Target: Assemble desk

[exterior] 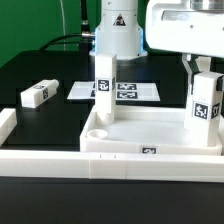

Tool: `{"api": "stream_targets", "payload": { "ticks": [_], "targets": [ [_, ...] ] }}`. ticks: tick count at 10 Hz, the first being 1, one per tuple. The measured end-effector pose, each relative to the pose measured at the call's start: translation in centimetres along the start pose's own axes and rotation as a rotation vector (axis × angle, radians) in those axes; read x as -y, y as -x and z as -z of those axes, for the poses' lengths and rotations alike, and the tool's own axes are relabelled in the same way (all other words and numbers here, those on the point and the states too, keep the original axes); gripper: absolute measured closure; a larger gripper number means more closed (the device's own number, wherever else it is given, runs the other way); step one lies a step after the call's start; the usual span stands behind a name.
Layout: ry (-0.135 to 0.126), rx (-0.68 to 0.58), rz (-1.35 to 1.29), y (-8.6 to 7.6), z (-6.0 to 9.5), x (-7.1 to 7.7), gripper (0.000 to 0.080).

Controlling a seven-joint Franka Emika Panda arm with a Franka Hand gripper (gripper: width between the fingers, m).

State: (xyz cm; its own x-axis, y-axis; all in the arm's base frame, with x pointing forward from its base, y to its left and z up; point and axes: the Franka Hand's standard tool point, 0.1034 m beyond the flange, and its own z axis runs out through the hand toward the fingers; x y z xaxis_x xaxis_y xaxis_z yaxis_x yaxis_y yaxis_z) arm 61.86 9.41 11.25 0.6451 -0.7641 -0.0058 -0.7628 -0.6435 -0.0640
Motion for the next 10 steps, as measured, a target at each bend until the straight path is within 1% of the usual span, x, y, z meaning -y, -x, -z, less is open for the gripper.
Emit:
{"api": "stream_targets", "payload": {
  "ticks": [2,3,8,10],
  "targets": [
    [-0.003,0.004,-0.150,0.04,-0.02,0.04,0.0509],
    [-0.010,0.017,-0.276,0.07,-0.05,0.07,0.0509],
    [-0.010,0.024,-0.681,0.70,-0.08,0.50,0.0509],
    [-0.009,0.025,-0.760,0.76,-0.09,0.53,0.0509]
  ]
}}
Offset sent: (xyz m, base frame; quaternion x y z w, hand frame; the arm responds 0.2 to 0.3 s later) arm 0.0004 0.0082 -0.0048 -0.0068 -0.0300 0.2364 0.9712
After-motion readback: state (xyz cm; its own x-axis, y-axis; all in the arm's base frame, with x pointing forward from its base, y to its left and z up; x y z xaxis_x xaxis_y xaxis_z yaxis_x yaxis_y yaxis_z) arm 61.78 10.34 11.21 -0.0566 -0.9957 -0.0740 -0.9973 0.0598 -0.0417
